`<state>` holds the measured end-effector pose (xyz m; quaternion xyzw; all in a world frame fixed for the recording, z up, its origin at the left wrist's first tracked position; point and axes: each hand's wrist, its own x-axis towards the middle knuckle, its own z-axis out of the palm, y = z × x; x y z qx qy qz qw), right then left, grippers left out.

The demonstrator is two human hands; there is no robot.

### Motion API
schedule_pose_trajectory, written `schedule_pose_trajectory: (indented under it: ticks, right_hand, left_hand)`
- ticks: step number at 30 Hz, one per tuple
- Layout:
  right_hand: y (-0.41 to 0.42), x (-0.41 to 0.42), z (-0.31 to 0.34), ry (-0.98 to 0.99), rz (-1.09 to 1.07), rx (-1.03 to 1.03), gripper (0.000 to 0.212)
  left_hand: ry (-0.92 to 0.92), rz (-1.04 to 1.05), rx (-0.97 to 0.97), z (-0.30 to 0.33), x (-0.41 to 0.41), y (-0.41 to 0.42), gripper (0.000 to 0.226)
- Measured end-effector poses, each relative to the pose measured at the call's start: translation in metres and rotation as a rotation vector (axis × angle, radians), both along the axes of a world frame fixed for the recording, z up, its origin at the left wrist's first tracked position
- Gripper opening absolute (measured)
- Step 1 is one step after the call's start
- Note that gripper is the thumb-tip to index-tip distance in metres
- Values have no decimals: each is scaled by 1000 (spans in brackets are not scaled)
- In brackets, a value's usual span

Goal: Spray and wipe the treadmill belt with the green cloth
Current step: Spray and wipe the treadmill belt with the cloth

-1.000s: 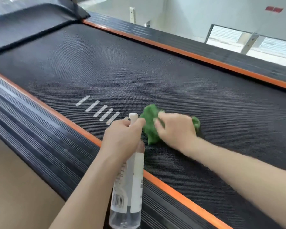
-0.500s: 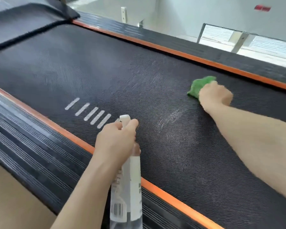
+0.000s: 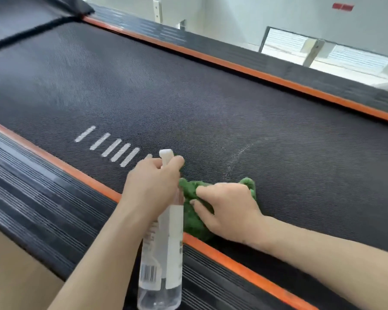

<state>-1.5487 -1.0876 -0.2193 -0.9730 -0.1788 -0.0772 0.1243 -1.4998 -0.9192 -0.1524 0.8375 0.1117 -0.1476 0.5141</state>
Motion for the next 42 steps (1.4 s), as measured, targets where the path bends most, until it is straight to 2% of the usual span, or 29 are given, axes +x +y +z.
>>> schedule_pose_trajectory:
  ticks: [2, 3, 4, 7, 8, 9, 11, 14, 17, 20, 21, 22, 23, 26, 28, 30, 34, 37, 40, 42]
  right_hand:
    - [-23, 8, 2, -30, 99, -63, 30]
    - [-35, 23, -1, -51, 75, -122, 30]
    - [-50, 45, -4, -82, -32, -167, 30]
    - [-98, 111, 3, -10, -643, -141, 30]
    - [-109, 123, 2, 35, -778, -115, 32]
    - [-110, 127, 2, 54, -825, -94, 34]
    - [-95, 107, 2, 56, -750, -116, 34]
    - [-62, 16, -5, -17, -413, -84, 32]
    - [-59, -56, -1, 5, -82, -36, 33]
    - [-74, -52, -1, -72, 193, -83, 30]
    - [-77, -35, -2, -107, 227, -102, 28]
    - [-79, -13, -4, -136, 182, -115, 27]
    - [-79, 13, -6, -164, 50, -119, 27]
    - [-71, 92, -5, -101, -499, -78, 29]
    - [-61, 114, -5, -32, -620, -75, 30]
    - [-49, 97, -3, -2, -576, -104, 30]
    - [-5, -7, -5, -42, -144, 15, 29]
    - [1, -30, -7, -52, 57, 52, 33]
    - [-4, -6, -9, -121, 196, -25, 30]
    - [4, 18, -11, -157, 194, -34, 30]
  left_hand:
    - [-21, -2, 27, 3, -4, 2, 64]
    - [-28, -9, 36, 4, -6, 2, 64]
    - [-25, -16, 41, 4, -7, 1, 64]
    - [-9, -9, 50, 7, -10, -1, 59]
    - [-15, -10, 54, 7, -11, -1, 57]
    - [-25, -17, 67, 8, -11, -2, 55]
    - [-24, -42, 89, 9, -11, -4, 54]
    - [-21, -38, 64, 10, -13, -7, 64]
    - [-19, -55, 91, 11, -15, -8, 63]
    - [-18, -28, 96, 8, -15, -1, 62]
    - [-14, -22, 92, 7, -14, 2, 62]
    - [-8, -19, 85, 5, -13, 6, 62]
    - [-5, -15, 77, 3, -12, 11, 62]
    - [-23, -1, 50, 3, -14, 21, 53]
    - [-28, 10, 29, 5, -14, 26, 47]
    - [-12, 14, 21, 5, -13, 27, 51]
    - [-8, 43, -2, 7, -10, 30, 62]
    - [-21, 54, -34, 7, -7, 36, 68]
    - [-30, 80, -60, 7, -5, 41, 50]
    - [-27, 121, -122, 10, -3, 43, 39]
